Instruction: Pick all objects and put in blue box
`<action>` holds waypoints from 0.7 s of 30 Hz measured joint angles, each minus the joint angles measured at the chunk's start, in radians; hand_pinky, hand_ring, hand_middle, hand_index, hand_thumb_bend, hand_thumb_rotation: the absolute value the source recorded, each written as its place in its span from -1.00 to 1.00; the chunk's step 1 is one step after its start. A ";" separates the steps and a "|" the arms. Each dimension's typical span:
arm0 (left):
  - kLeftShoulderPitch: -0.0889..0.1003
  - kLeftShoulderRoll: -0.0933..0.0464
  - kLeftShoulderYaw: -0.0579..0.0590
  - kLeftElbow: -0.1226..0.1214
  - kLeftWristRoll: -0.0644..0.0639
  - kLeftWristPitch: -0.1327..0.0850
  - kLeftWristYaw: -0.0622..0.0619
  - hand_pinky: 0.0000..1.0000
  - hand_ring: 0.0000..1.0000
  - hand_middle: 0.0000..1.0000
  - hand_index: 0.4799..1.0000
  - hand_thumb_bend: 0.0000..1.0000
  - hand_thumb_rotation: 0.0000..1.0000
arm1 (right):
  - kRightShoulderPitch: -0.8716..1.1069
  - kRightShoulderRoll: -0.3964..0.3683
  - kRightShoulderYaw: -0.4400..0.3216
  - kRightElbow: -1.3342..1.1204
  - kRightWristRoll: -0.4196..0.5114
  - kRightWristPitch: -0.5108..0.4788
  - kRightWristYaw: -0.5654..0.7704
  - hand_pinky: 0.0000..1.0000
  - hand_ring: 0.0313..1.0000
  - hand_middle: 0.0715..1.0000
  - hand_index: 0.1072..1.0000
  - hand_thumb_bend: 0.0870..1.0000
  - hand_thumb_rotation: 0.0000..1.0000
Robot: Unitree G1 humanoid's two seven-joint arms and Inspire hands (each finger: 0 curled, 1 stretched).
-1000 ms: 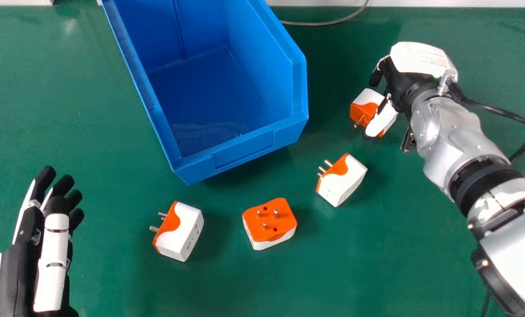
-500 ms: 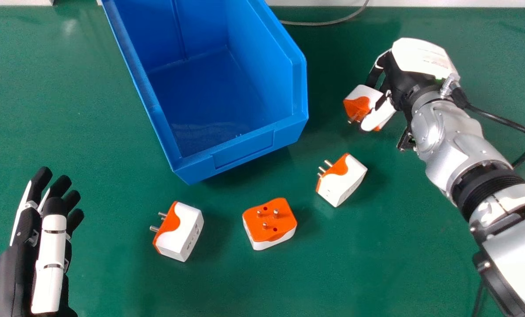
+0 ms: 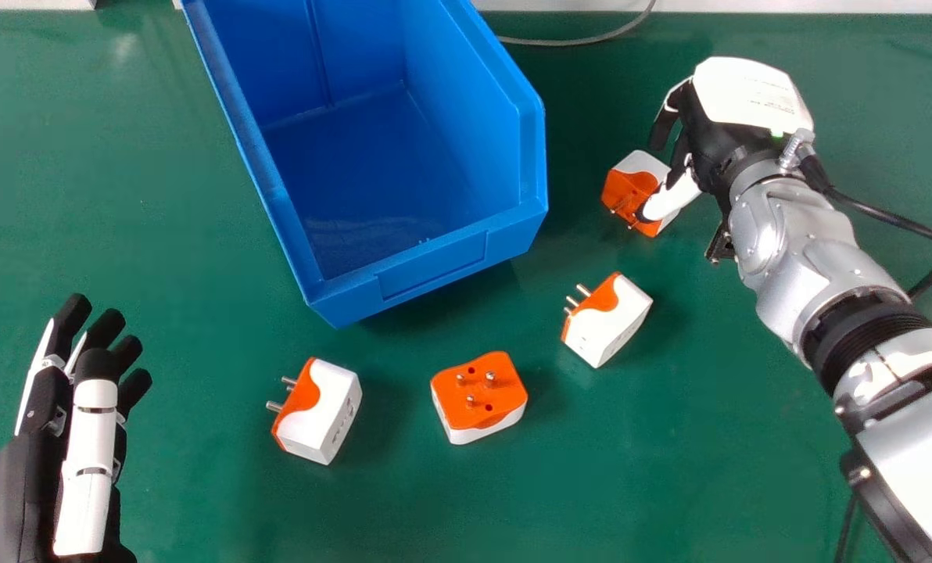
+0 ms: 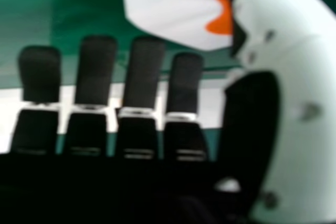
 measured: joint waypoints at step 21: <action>-0.003 0.000 0.002 -0.005 0.009 0.007 0.016 0.77 0.77 0.80 0.64 -0.10 0.43 | -0.001 0.003 0.007 0.000 -0.016 0.027 0.005 -0.36 -0.11 -0.05 0.02 -0.12 -1.00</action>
